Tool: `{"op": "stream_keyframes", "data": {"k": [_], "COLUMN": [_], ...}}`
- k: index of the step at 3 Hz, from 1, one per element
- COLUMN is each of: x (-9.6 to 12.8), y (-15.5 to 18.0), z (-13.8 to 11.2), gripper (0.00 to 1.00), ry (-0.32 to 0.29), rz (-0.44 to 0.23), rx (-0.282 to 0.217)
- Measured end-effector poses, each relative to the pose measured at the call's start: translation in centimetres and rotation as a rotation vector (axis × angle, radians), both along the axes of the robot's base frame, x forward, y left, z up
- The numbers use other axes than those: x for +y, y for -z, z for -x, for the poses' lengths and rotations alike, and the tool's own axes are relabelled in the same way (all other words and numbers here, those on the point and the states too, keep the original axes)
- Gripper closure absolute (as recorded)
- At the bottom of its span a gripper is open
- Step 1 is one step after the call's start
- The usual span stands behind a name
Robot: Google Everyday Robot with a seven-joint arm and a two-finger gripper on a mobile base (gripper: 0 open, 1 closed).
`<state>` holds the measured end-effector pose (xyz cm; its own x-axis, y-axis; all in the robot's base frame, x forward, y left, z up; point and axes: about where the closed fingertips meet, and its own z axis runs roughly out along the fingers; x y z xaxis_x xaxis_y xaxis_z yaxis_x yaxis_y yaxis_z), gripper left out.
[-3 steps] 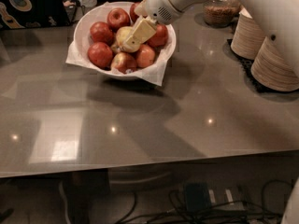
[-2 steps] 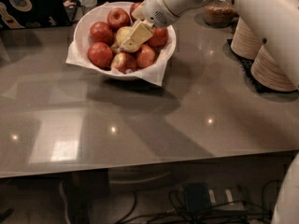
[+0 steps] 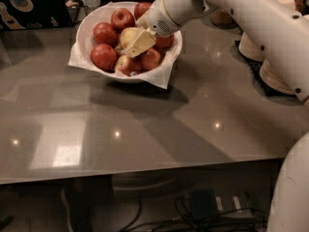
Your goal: Pick apple from white bowl
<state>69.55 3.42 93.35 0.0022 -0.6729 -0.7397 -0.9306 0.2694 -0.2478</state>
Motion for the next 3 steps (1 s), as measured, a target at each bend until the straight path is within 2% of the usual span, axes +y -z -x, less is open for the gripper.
{"op": "stream_keyframes", "data": {"k": [2, 3], "x": [0.09, 0.14], "y": [1.1, 1.2], "z": [-0.5, -0.56], "gripper": [0.34, 0.53], "ry": [0.005, 0.006], "rz": [-0.007, -0.009], "rx": [0.021, 0.024]}}
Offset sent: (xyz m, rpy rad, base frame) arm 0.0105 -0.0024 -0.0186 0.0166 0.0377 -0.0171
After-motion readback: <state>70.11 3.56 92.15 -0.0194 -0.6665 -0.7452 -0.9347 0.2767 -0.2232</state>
